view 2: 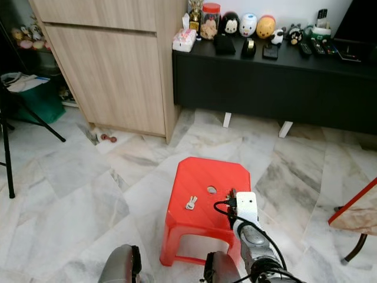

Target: Hang keys on a hook

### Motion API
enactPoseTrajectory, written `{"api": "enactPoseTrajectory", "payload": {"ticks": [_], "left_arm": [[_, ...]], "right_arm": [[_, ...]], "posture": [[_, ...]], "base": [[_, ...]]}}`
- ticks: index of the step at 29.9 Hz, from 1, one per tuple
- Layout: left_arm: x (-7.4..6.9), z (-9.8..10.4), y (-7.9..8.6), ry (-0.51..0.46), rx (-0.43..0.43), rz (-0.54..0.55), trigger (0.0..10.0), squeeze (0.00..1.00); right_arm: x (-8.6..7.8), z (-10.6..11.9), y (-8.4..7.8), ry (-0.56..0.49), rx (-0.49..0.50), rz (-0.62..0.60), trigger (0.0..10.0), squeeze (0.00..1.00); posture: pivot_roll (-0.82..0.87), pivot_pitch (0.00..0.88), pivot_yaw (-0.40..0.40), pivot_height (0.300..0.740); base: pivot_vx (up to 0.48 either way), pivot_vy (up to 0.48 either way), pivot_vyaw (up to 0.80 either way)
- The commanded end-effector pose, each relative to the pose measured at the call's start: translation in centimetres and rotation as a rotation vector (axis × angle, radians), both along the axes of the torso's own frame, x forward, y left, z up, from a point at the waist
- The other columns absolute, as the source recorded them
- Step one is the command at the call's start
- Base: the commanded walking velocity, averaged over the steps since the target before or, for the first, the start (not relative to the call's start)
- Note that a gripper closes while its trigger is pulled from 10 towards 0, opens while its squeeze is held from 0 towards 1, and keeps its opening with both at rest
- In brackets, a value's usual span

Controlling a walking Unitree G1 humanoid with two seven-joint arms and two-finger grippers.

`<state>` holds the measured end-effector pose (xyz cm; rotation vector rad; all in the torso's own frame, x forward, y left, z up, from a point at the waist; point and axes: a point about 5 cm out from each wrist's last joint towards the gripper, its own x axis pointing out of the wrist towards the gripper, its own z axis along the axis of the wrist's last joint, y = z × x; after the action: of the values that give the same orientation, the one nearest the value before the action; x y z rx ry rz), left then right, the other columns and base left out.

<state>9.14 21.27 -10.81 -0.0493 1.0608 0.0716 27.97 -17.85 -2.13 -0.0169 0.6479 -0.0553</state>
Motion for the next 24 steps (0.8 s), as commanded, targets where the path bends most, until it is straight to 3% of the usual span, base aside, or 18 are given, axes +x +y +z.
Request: {"api": "enactPoseTrajectory", "payload": {"ticks": [1, 13, 24], "left_arm": [[-0.8, -0.3, -0.9, 0.021, -0.026, -0.024, 10.0, 0.0], [-0.9, -0.3, -0.9, 0.005, -0.026, -0.02, 10.0, 0.0], [-0.4, -0.2, -1.5, -0.02, -0.034, -0.023, 10.0, 0.0]], "right_arm": [[-0.1, -0.1, 0.0, 0.009, 0.001, 0.007, 10.0, 0.0], [0.8, 0.8, 0.1, -0.024, -0.043, 0.096, 10.0, 0.0], [1.0, 1.0, -0.3, -0.033, -0.043, 0.066, 10.0, 0.0]], "posture": [[0.1, 0.164, -0.075, 0.611], [0.1, 0.18, -0.089, 0.611], [0.11, 0.17, -0.091, 0.611]], "base": [[0.0, 0.0, 0.0], [0.0, 0.0, 0.0], [0.0, 0.0, 0.0]]}}
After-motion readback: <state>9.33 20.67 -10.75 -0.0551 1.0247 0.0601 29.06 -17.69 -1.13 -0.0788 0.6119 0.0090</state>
